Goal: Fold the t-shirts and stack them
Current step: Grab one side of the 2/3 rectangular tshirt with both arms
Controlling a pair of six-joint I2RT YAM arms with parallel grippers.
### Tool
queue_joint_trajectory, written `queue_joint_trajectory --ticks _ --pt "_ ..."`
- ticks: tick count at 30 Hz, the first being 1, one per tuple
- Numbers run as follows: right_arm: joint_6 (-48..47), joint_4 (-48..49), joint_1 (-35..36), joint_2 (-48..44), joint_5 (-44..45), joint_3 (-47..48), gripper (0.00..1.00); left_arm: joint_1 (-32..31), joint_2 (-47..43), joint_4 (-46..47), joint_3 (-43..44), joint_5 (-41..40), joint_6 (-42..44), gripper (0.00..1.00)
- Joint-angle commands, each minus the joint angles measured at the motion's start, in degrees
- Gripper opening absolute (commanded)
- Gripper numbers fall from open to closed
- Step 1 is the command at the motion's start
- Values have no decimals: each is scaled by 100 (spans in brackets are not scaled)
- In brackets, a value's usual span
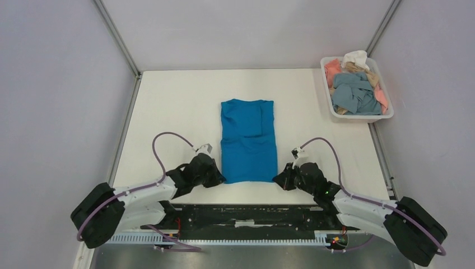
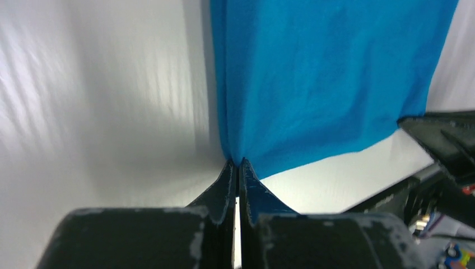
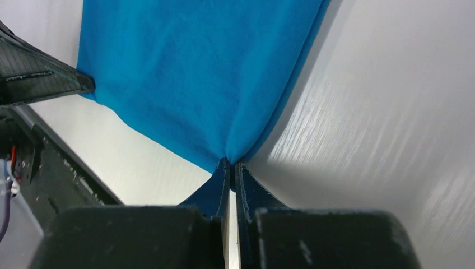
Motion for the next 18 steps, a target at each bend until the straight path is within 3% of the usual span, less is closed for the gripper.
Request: queue_joint_trajectory --ticks 1,11,18 --pt "541 -1331 466 -777 11 -581 0 -875 -606 -962 -510 -462 -851 2" --pt "970 -2500 1390 -1716 369 -593 0 -1671 -1334 -1606 -721 -628 -1448 2" --pt "613 -2046 1387 -1611 949 -46 0 -1715 -1626 -1211 -348 -1035 -1162 2"
